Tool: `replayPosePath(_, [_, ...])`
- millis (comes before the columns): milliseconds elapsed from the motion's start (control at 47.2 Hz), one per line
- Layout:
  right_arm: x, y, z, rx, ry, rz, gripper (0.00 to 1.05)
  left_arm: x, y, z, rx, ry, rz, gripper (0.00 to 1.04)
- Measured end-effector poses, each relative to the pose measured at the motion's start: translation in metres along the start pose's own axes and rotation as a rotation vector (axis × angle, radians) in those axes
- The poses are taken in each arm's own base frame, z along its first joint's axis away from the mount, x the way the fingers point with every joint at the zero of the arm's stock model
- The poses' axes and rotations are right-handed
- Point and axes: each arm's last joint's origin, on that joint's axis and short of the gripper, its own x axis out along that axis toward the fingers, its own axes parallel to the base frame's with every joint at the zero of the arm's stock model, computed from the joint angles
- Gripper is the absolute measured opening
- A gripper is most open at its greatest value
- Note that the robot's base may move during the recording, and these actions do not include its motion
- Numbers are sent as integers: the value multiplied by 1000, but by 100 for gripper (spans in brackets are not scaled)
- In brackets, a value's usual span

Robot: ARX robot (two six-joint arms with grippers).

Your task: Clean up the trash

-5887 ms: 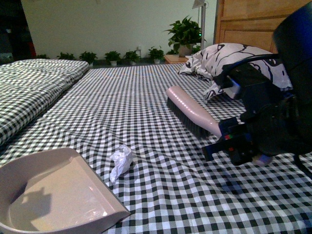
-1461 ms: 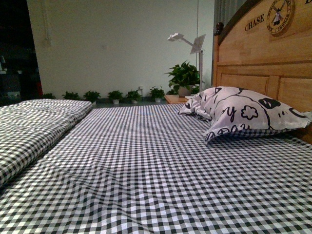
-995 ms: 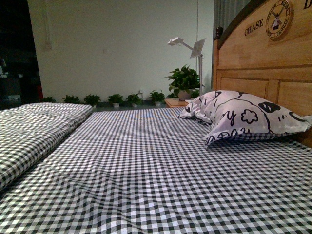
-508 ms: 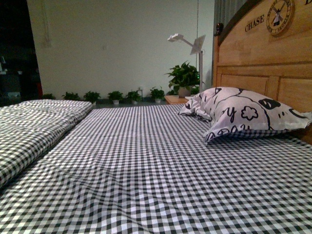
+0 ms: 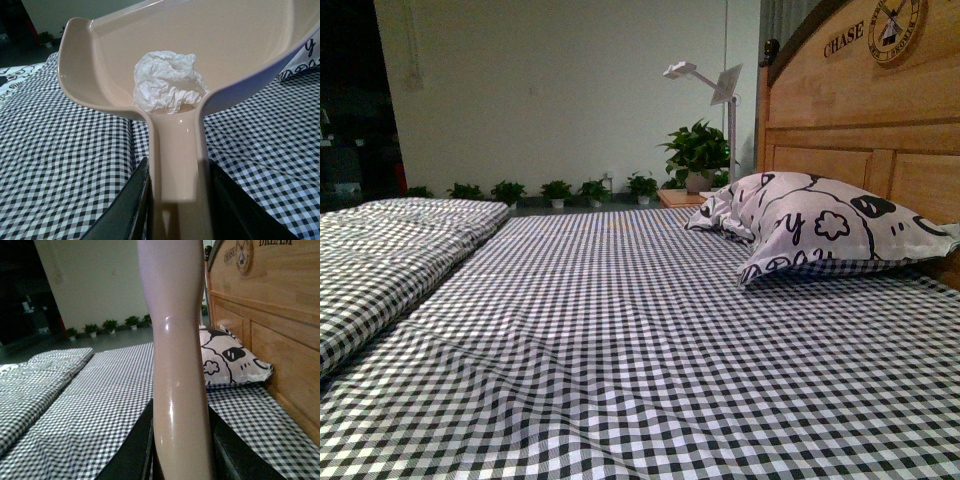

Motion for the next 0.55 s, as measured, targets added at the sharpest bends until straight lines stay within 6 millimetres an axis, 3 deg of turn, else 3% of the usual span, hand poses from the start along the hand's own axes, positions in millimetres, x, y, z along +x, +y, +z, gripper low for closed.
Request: replayPosePath(551, [0, 0, 0, 0, 0, 0, 21, 0, 0, 0, 0, 0, 0, 29])
